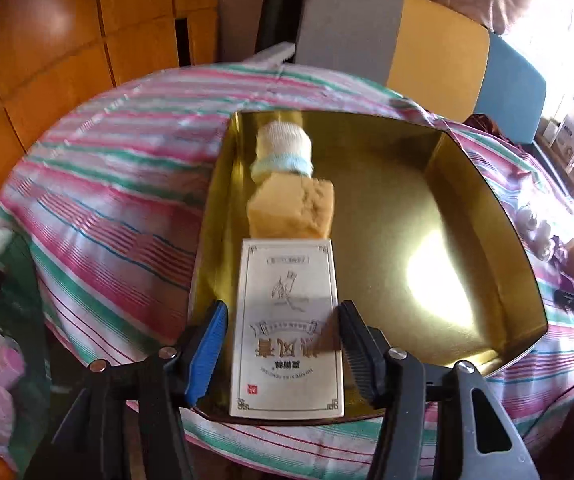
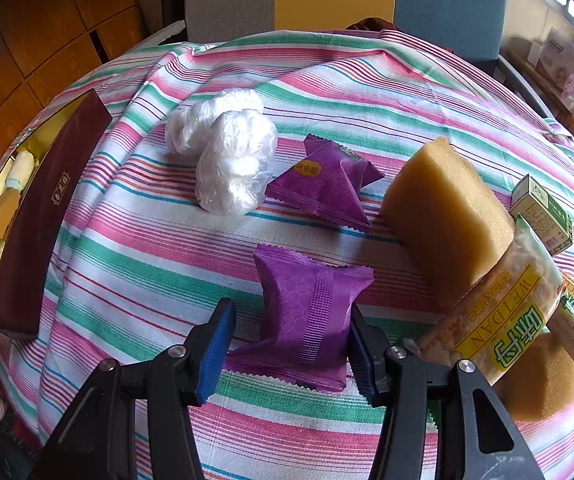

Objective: Organize objects
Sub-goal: 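Carry the box to the tray and lower it with the left gripper, then grasp the purple packet with the right gripper, then carry the purple packet to the tray and release it with the right gripper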

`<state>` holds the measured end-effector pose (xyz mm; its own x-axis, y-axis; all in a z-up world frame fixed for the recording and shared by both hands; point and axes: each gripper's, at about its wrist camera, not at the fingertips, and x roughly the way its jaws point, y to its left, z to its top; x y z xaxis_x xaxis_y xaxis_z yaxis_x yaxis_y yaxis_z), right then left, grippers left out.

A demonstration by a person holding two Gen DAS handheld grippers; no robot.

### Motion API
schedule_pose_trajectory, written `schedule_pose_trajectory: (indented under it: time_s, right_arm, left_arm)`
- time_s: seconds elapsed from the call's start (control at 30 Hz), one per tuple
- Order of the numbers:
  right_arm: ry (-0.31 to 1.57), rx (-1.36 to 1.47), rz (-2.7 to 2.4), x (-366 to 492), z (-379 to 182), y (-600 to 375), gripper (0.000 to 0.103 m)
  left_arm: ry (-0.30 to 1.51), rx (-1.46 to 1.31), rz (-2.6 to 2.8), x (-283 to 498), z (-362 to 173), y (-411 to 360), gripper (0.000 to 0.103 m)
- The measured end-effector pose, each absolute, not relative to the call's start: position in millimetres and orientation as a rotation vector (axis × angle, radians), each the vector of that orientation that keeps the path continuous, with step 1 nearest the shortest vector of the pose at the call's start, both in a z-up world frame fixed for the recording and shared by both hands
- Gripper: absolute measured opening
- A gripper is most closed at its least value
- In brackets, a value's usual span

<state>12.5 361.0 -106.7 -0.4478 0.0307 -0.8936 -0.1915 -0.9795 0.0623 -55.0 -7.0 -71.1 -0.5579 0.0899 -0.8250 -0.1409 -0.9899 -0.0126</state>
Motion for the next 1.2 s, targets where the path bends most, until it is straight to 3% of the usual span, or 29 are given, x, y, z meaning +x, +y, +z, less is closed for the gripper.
schedule_pose_trajectory:
  time_s: [0.07,0.2,0.57,0.77,1.2]
  right_arm:
    - [0.23,-1.573,2.556,12.6,-106.7,360.7,0.054]
    - [0.209,-1.568,2.556,12.7,-106.5,358.9,0.054]
    - [0.211,-1.523,2.527,16.1,-106.5,353.8,0.052]
    - [0.259,-1.503,2.496,18.9,-101.8,346.5,0.037]
    - [0.328,-1.417,2.656,11.6,-55.0,297.5,0.035]
  left_arm:
    - [0.168,-1.427,2.695,-57.7,-75.2,-4.0,0.055]
    - [0.154,-1.437,2.698,-60.2,-79.1,-3.6,0.055]
    - [-0.03,-1.292,2.715,-42.6,-46.0,-16.8,0.055]
    - [-0.048,-1.201,2.699,-35.8,-27.1,-12.6,0.055]
    - [-0.184,-1.23,2.722,-41.9,-31.0,-40.6,0.055]
